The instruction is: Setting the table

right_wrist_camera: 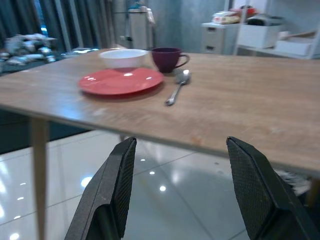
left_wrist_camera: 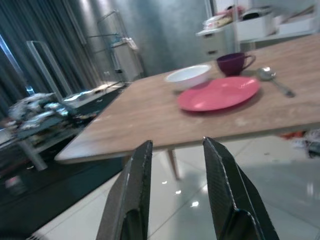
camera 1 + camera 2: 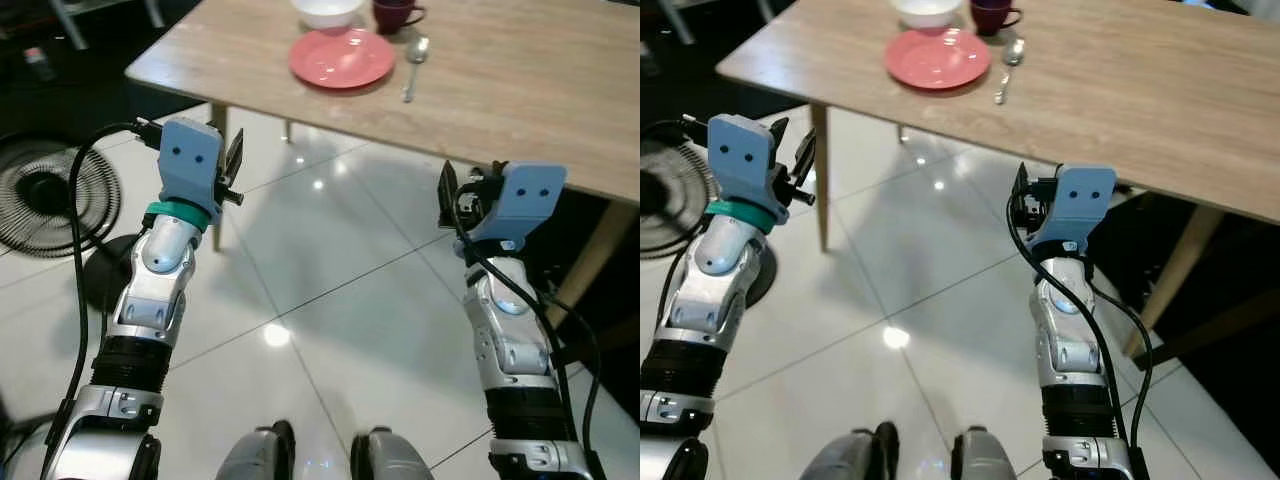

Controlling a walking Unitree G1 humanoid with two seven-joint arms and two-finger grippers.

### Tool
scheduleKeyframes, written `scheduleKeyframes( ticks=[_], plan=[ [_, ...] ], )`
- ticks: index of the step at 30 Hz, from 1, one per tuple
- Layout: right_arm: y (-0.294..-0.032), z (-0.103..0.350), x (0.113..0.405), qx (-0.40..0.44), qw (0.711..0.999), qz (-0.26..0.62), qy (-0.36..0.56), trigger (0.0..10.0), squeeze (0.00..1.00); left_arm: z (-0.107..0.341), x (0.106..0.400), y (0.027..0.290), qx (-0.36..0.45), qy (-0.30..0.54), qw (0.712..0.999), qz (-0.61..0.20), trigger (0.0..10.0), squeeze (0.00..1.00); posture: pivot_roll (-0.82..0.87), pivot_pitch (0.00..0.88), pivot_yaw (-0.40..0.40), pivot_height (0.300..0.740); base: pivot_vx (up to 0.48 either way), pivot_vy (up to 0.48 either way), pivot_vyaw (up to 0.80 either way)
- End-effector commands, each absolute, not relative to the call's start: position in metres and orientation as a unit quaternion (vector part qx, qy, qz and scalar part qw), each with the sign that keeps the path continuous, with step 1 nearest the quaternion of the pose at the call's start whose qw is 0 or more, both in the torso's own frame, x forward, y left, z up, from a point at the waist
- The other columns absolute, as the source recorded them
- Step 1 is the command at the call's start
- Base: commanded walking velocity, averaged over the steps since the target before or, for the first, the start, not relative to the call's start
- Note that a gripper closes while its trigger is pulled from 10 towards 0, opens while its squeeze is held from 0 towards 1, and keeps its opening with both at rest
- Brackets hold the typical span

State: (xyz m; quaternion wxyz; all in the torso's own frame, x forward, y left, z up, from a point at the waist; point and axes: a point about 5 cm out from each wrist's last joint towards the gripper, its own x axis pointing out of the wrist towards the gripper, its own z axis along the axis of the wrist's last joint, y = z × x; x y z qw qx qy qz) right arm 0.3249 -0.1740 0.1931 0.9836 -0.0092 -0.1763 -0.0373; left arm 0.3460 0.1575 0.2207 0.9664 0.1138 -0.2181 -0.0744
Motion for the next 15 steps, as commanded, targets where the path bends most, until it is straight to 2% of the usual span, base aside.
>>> scheduleKeyframes(
  ticks=[1, 15],
  plan=[
    [-0.1788, 0.1881, 0.3220, -0.010, 0.984, -0.046, -0.169, 10.0, 0.00, 0.2153, 0.3452, 0.1564, 0.119, -0.208, 0.968, -0.078, 10.0, 0.00, -0.04, 0.107, 0.115, 0.740, -0.319, 0.000, 0.00],
    [-0.1784, 0.1881, 0.3218, -0.009, 0.984, -0.047, -0.169, 10.0, 0.00, 0.2159, 0.3459, 0.1560, 0.120, -0.208, 0.968, -0.079, 10.0, 0.00, -0.04, 0.109, 0.116, 0.740, -0.316, 0.000, 0.00]
  ],
)
